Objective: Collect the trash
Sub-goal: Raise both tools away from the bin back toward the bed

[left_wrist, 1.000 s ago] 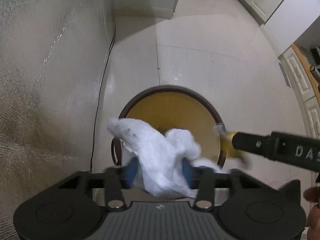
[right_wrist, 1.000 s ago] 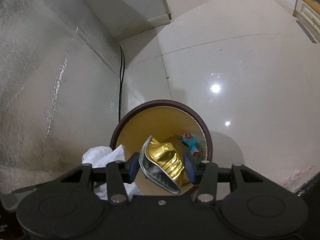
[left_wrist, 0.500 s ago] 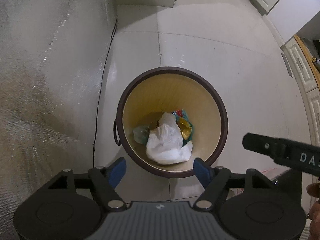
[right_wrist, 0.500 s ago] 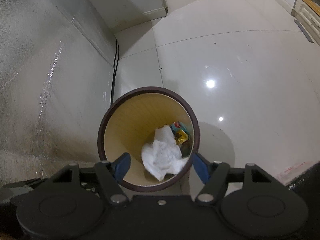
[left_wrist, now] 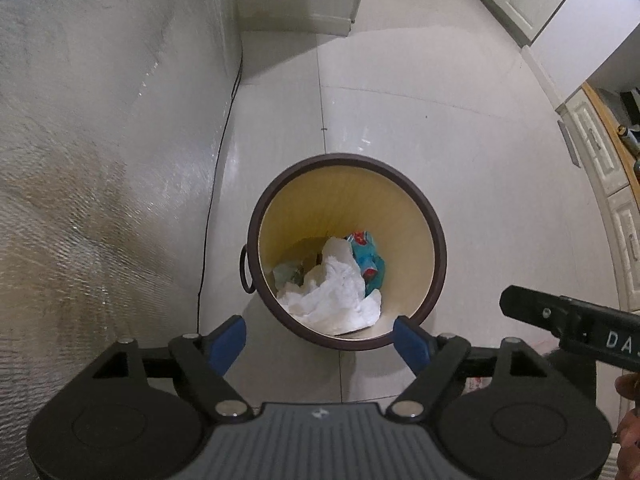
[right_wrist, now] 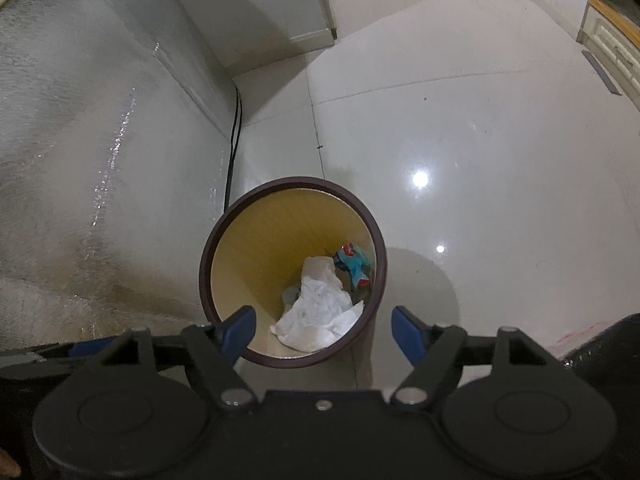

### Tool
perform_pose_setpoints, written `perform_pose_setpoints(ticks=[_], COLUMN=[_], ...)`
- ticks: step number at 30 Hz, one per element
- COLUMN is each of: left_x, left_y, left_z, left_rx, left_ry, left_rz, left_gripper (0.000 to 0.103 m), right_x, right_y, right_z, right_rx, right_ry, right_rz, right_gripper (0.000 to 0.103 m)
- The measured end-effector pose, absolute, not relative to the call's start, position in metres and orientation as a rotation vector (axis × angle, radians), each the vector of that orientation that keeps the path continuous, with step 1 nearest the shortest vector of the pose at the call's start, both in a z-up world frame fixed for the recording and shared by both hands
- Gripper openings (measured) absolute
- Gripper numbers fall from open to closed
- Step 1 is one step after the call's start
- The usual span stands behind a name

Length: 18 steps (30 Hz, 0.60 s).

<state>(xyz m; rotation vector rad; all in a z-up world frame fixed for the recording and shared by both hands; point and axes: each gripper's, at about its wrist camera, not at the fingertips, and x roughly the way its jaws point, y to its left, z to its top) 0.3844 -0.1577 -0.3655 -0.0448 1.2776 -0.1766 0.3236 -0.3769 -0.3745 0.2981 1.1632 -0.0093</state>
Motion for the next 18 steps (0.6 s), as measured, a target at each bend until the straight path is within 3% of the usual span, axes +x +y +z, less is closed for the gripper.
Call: perform_pose_setpoints(ticks=[10,18], left_x=[0.364,0.342], left_y=[-0.144,-0.137], left_z=[-0.338,-0.305], left_rx=[-0.051,-0.035], left_ry=[1.233,1.173], left_rz=[-0.170,-0.159], left_gripper=[0.084,0.100], right_x=[0.301,0.276], right_y=[-0.373,-0.372], right_z=[-0.346,-0.321], right_rx=[0.268,0.223], right_ry=[1.113,1.069], right_rz=[0.000,-0.016], right_gripper=[0.084,0.099])
